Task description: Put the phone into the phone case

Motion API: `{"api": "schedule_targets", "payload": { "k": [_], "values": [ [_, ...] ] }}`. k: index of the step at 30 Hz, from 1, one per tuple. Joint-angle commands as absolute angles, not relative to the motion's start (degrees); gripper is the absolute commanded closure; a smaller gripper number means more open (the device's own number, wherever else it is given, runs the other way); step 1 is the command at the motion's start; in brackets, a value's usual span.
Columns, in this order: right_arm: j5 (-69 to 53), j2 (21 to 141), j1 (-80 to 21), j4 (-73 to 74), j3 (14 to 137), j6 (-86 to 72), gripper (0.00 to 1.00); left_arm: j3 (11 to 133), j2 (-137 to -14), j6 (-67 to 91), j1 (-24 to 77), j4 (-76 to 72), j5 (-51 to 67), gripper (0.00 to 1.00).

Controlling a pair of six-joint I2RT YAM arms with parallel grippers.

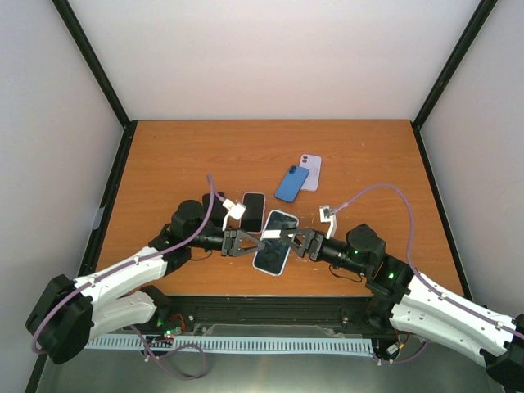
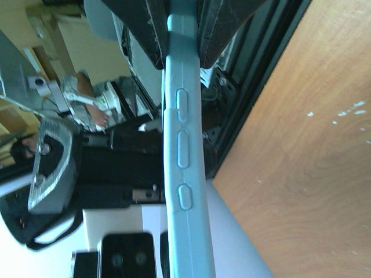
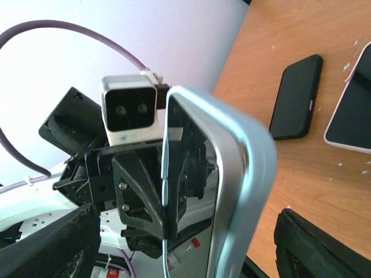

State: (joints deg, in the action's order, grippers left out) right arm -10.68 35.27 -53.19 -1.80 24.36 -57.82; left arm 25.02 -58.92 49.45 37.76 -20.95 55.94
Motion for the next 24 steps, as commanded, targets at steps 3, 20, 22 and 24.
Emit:
{"api": "schedule_targets", "payload": {
  "k": [3, 20, 22, 24],
  "values": [
    [-8.40, 35.18, -53.53, -1.15, 25.77, -54.96, 0.27, 27.69, -59.98, 45.01, 37.79, -23.48, 64.86, 1.00],
    [-1.38, 27.80, -53.53, -1.30, 22.33, -53.93, 0.89, 30.76, -64.95, 40.60, 37.79, -12.92, 61.56, 1.00],
    [-0.30, 27.27, -53.53, 0.24, 22.63, -53.78, 0.97, 31.88, -65.79, 40.34, 37.79, -9.28, 58.85, 1.00],
    [0.56, 26.41, -53.48, 0.14, 21.75, -55.05, 0.97, 31.98, -66.46, 41.14, 37.79, -9.13, 58.77, 1.00]
  ]
}}
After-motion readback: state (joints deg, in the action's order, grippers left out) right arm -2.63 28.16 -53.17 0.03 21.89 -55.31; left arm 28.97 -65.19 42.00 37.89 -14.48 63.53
